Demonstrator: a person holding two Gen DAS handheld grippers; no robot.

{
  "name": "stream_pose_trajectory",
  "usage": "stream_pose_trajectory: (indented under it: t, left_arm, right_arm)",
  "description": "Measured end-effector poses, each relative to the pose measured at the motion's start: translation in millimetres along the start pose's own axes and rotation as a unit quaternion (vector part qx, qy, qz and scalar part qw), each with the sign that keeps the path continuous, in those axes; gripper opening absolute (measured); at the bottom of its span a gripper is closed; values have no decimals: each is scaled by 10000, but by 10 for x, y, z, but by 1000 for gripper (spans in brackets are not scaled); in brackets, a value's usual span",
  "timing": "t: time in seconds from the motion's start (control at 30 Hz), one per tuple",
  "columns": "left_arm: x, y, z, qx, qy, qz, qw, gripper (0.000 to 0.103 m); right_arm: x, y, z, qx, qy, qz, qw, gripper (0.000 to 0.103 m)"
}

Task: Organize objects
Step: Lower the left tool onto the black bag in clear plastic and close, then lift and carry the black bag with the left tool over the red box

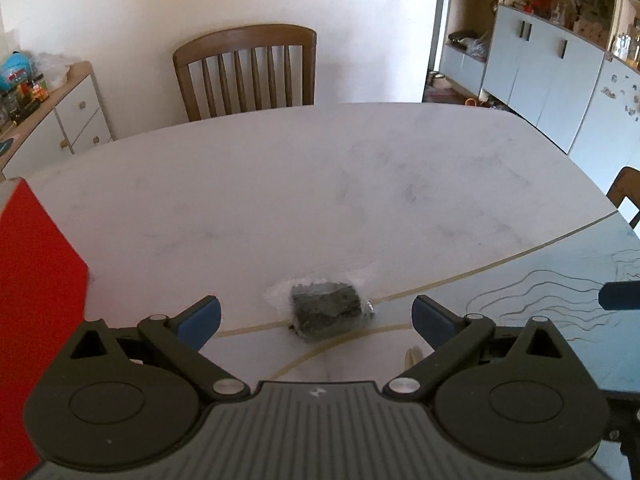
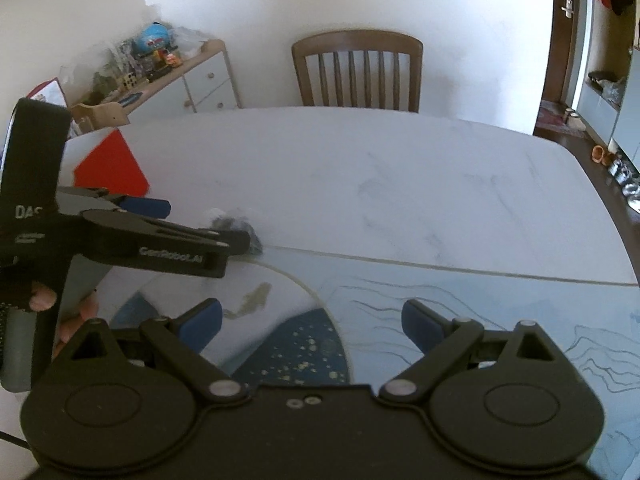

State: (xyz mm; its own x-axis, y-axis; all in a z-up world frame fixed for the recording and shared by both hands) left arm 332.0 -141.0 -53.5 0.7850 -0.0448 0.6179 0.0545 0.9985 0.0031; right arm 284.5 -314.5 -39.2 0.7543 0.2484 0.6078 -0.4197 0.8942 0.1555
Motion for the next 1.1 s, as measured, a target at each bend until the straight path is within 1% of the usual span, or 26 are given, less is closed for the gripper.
stream_pose_trajectory:
  t: [0.07,0.13,0.3,0.37,0.43,0.47,0.5,0.53,0.6,0.67,0.73,0.83,0.9,1.0,1.1]
  left_arm:
    - [-8,-21,-54,2,10,32,10000,102]
    - [-21,-31,-86,38,5,26,10000,102]
    - [-53,-46,-142,33,16,36,10000,101]
    - [-41,-37,-165,39,16,67,10000,96]
    - [-42,-22,-179,5,63,115,9999,80]
    - [-44,-13,-186,-15,94,140,9999,76]
    - [-48,-6,-193,-33,112,159,9998,68]
    - [-55,1,-199,-44,129,175,9998,62]
    - [-67,15,-194,-77,115,193,9997,60]
    - [-78,22,-168,-98,30,164,9998,55]
    - [-89,-2,-145,-88,-47,38,9999,46]
    - [-80,-42,-107,-8,-35,-184,9998,41]
    - [-76,-52,-65,-22,-13,-205,9998,40]
    - [-77,-44,4,-34,-13,-206,9998,40]
    - [-76,-15,92,-67,-34,-183,9998,40]
  right_arm:
    - [-19,-32,-44,-27,38,-26,10000,96]
    - [-27,-53,-80,-29,55,-36,10000,94]
    - [-38,-101,-163,-14,120,-94,9999,82]
    - [-41,-117,-189,-6,126,-103,9999,78]
    - [-34,-121,-223,20,148,-110,9998,75]
    - [-37,-117,-243,31,169,-106,9998,72]
    - [-34,-109,-263,33,189,-99,9998,70]
    - [-36,-105,-270,31,203,-85,9998,68]
    - [-40,-93,-288,35,235,-63,9997,63]
    - [-47,-80,-293,52,266,-60,9996,61]
    - [-34,-61,-301,27,276,-34,9996,60]
    - [-43,-32,-287,-14,289,-14,9996,54]
    - [-41,-16,-271,-39,298,-20,9995,46]
    - [-21,31,-231,-65,284,-1,9996,40]
    - [-17,77,-172,-85,246,34,9997,36]
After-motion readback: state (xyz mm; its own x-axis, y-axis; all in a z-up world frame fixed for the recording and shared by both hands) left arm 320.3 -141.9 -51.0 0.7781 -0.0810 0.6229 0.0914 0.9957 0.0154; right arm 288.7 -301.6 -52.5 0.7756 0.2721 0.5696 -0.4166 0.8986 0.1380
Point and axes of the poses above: each gripper's, at about its wrist camera, not at the fingertips, and z roughly against the way its jaws point, y to its left, x to its top, the point moved 2 cm from there along -z, roughly the way its jaws point, and after that the axes turned 3 degrees about y, right-handed, at the moved point
